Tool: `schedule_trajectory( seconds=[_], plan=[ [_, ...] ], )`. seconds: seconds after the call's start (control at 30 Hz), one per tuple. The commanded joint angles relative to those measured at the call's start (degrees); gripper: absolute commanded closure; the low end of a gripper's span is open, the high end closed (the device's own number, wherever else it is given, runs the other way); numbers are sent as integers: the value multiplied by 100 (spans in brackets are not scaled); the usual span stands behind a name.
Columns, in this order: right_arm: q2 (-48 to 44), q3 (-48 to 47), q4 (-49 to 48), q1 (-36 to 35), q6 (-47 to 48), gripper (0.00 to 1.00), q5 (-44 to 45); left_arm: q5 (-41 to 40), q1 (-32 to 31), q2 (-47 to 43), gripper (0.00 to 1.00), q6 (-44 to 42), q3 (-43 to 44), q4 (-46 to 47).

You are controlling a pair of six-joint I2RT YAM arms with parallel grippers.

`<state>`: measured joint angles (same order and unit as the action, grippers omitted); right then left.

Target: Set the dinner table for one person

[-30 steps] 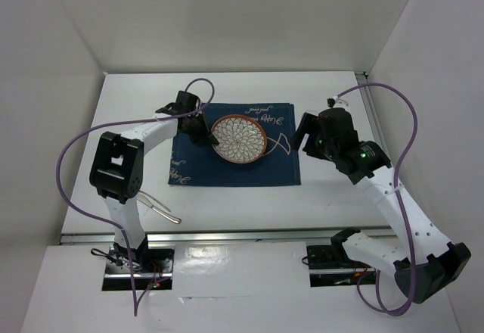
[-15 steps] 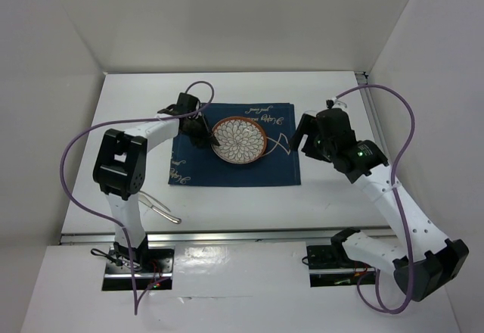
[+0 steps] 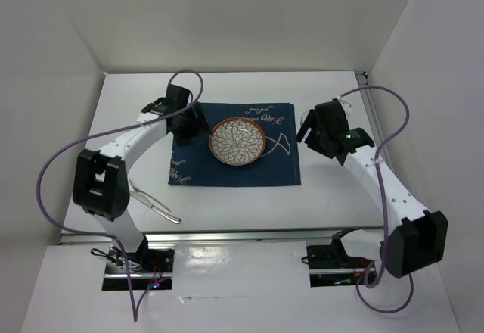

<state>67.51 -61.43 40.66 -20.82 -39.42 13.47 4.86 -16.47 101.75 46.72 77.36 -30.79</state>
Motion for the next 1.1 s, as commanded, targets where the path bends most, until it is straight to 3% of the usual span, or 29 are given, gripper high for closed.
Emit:
schedule_trajectory(
  seconds=[0.0,0.13,0.27,0.5,0.67,0.73,0.83,0.87,0.97,1.07],
  plan=[
    [438,-220,-594,726,267,18,-168,-591,-41,-1050,15,-136,-27,-200],
    [946,-220,-1516,1474,514,23,-564,-645,-41,-2095,15,-277,-432,-138],
    [1668,-746,-1518,1992,566,24,-951,-583,-41,-2502,17,-392,-643,-77],
    [2836,-1099,-2009,2310,453,24,-1321,-636,-41,-2722,17,-550,-801,-147],
    [3259,-1283,-2396,2372,374,31,-1251,-636,-41,-2836,17,-550,-968,-147],
    [3618,-1555,-2231,2372,426,38,-1251,-636,-41,-2837,17,-611,-969,-199],
    [3796,-1715,-2107,2372,479,61,-1189,-697,-41,-2837,17,-664,-969,-252],
    [3796,-1715,-2107,2372,479,76,-1128,-749,-41,-2837,18,-664,-969,-253],
    [3393,-1662,-2107,2372,584,97,-821,-680,-41,-2837,18,-664,-969,-253],
    [2910,-1609,-2255,2100,742,100,-198,-627,-41,-2837,18,-664,-969,-253]
  ],
)
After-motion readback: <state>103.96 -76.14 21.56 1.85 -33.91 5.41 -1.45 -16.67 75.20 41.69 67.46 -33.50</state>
